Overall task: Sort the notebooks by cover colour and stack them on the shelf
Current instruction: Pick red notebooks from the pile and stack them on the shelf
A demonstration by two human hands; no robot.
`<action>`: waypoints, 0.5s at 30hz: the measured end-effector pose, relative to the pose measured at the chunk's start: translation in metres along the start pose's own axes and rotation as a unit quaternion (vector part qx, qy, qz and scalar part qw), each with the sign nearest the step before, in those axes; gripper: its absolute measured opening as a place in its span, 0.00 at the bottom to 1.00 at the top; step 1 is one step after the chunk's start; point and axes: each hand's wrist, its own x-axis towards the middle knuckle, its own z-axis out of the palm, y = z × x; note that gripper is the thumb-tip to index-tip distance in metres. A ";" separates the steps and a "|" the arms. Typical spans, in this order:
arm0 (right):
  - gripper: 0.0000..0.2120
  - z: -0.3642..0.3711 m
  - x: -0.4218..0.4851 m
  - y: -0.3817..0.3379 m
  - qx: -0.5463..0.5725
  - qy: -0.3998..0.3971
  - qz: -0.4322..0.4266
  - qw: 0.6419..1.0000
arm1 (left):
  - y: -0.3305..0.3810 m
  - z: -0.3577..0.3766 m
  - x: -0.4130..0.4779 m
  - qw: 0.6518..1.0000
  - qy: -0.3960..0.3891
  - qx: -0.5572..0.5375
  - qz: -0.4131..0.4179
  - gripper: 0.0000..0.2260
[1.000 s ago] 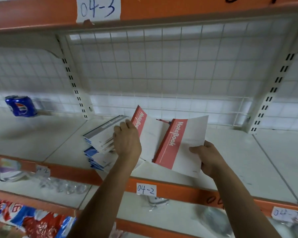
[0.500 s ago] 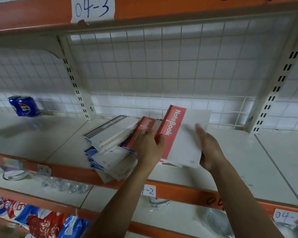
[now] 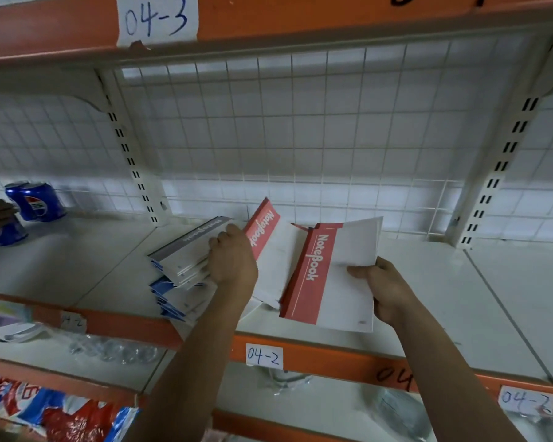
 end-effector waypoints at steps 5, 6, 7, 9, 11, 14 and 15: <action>0.14 -0.004 -0.002 -0.003 0.022 -0.006 -0.004 1.000 | 0.017 -0.027 -0.013 0.939 0.150 -0.307 -0.034 0.12; 0.13 -0.005 -0.002 -0.004 0.023 -0.005 -0.006 1.000 | 0.022 -0.030 -0.014 0.916 0.170 -0.361 -0.035 0.11; 0.12 -0.005 -0.001 -0.006 0.026 -0.005 -0.011 1.000 | 0.027 -0.030 -0.016 0.897 0.164 -0.408 -0.034 0.11; 0.10 -0.006 -0.004 -0.010 0.043 -0.010 -0.026 0.999 | 0.041 -0.023 -0.025 0.881 0.093 -0.464 -0.021 0.09; 0.14 -0.008 -0.008 -0.013 0.053 -0.020 -0.053 0.997 | 0.055 -0.005 -0.036 0.890 0.028 -0.455 0.011 0.05; 0.20 -0.018 -0.014 -0.018 0.025 0.007 -0.075 0.997 | 0.072 0.017 -0.049 0.893 -0.034 -0.448 0.038 0.04; 0.20 -0.024 -0.016 -0.019 0.031 0.017 -0.083 0.996 | 0.077 0.019 -0.052 0.886 -0.055 -0.458 0.041 0.05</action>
